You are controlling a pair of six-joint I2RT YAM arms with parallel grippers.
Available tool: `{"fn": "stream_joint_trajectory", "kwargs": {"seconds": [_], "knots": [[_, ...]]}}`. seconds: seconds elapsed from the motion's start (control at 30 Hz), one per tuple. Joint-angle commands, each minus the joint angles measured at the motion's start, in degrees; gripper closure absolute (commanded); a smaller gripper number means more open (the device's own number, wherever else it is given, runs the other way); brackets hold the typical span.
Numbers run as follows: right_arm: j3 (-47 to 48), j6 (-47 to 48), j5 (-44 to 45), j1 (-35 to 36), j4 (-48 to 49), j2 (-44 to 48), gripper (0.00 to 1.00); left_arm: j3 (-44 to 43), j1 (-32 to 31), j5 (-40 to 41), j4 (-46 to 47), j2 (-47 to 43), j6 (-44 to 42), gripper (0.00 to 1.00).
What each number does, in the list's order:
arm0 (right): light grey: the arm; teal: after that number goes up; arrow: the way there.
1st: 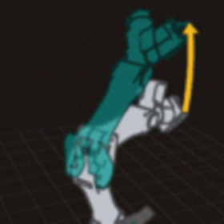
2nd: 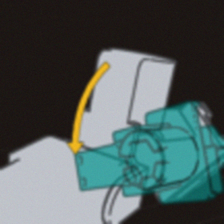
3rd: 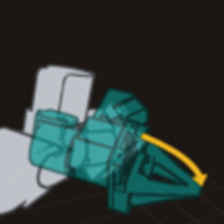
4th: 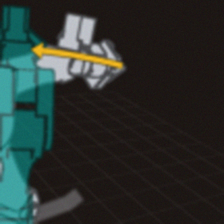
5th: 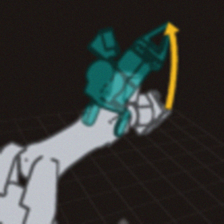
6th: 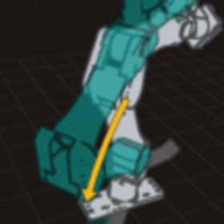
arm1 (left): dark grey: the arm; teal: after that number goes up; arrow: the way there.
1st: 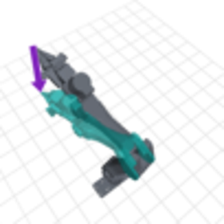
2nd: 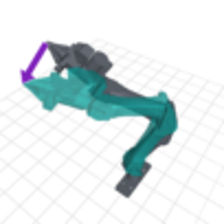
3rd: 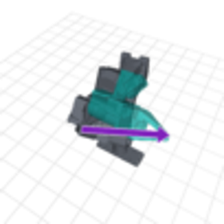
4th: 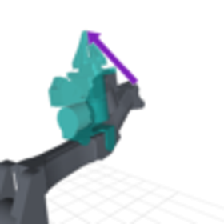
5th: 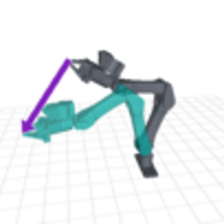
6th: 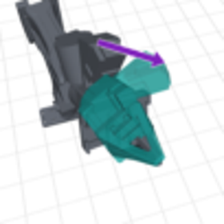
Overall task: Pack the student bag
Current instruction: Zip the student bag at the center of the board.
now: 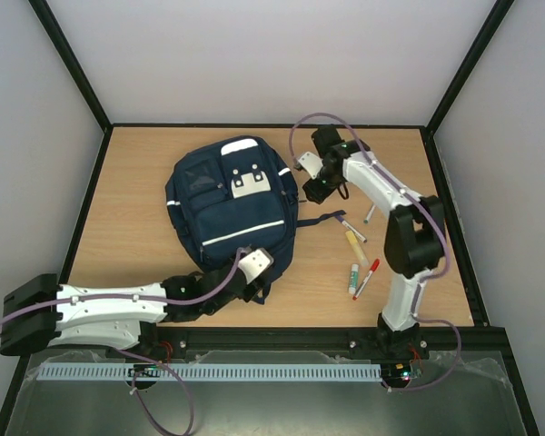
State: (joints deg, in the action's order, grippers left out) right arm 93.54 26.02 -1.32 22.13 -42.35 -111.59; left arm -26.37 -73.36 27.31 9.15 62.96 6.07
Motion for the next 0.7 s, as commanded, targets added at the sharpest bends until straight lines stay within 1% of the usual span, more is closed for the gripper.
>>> {"fn": "stream_joint_trajectory", "kwargs": {"seconds": [0.0, 0.1, 0.2, 0.3, 0.37, 0.43, 0.5, 0.57, 0.67], "knots": [[-5.46, -0.99, -2.14, -0.05, -3.67, 10.06, 0.46, -7.26, -0.40, 3.69, -4.11, -3.18, 1.14, 0.40], [-10.02, -1.93, -2.86, -0.07, -4.01, 16.79, 0.46, -12.26, 0.32, 6.67, -8.58, -3.39, 2.29, 0.29], [-16.44, -3.32, -2.44, -0.22, -3.95, 23.66, 0.47, -20.30, 2.25, 8.55, -19.08, -1.81, 5.39, 0.26], [-23.47, -4.67, -1.51, -0.58, -4.76, 28.54, 0.48, -28.06, 4.46, 7.31, -29.48, -0.78, 7.64, 0.25], [-28.27, -5.09, -0.16, -1.27, -5.00, 31.28, 0.49, -30.87, 6.70, 6.03, -33.75, -0.54, 7.87, 0.21], [-32.79, -5.18, 1.19, -2.38, -4.43, 33.35, 0.50, -31.80, 9.41, 4.80, -35.81, -0.38, 7.23, 0.20], [-36.70, -5.35, 2.49, -3.81, -3.31, 34.09, 0.51, -30.52, 12.39, 4.01, -35.73, -0.42, 6.08, 0.20], [-39.47, -5.72, 2.56, -5.48, -2.36, 33.70, 0.53, -28.12, 15.50, 3.69, -34.61, -0.70, 5.74, 0.20], [-42.28, -6.69, 4.10, -7.20, 0.42, 32.65, 0.56, -22.59, 20.10, 1.81, -30.51, -2.49, 5.33, 0.21]]}}
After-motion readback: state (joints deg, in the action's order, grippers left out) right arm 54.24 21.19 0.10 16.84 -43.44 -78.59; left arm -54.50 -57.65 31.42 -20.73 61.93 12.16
